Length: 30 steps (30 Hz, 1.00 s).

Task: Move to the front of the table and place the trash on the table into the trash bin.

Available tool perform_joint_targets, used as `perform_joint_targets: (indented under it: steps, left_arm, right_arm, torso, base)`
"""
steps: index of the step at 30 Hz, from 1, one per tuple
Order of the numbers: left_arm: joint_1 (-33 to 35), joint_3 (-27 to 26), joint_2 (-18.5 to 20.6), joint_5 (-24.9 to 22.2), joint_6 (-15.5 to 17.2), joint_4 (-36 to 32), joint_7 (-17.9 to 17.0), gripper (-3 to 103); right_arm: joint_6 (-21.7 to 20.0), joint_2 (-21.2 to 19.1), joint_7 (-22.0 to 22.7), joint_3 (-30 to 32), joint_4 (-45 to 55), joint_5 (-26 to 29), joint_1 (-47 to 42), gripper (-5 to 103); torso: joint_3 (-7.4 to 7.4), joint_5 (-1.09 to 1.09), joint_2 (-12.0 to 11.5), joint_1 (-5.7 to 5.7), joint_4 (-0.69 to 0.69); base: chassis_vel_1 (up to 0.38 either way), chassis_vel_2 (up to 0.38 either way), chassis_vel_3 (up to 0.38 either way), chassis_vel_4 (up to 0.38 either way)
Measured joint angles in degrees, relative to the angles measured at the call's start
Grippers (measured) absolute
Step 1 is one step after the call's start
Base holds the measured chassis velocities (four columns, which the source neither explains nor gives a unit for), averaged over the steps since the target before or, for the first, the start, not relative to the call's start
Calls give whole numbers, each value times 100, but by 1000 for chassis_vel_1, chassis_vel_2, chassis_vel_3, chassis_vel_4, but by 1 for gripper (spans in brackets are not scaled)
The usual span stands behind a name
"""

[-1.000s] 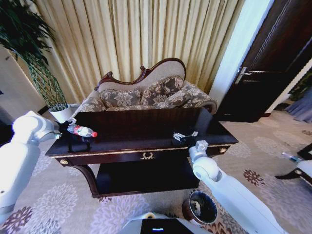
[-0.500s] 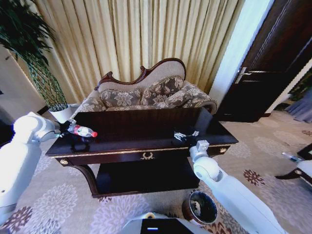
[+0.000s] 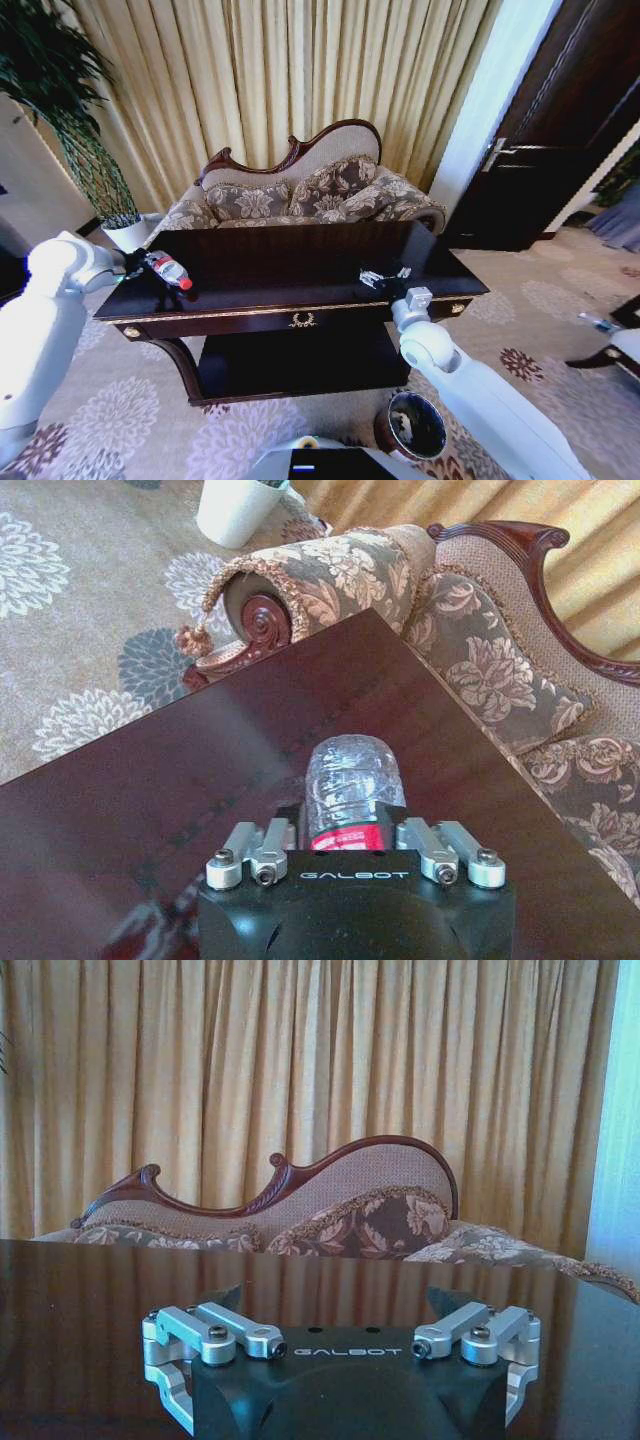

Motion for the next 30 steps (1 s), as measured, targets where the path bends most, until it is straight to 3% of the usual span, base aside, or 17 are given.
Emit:
perform_joint_targets:
  steps: [5,11,16,30]
  left_arm:
    - [6,-18,50,-54,32,-16,6,62]
    - [-175,26,75,-309,81,69,-24,78]
    - [-622,416,52,-412,120,385,-80,97]
    - [-896,800,-14,-490,41,379,-419,100]
  right_arm:
    - [-3,4,-4,-11,6,-17,-11,100]
    - [-5,5,-9,-33,10,-20,-11,100]
    - [-5,-17,-25,-48,1,-57,-9,100]
    - [97,51,-69,-63,-159,-186,74,100]
  torso:
    - [0,0,0,0,-1]
    - [0,1,0,0,0]
    - [0,2,0,0,-1]
    - [1,2,0,0,0]
  base:
    - [0,0,0,0]
    - [0,0,0,0]
    - [0,0,0,0]
    - [0,0,0,0]
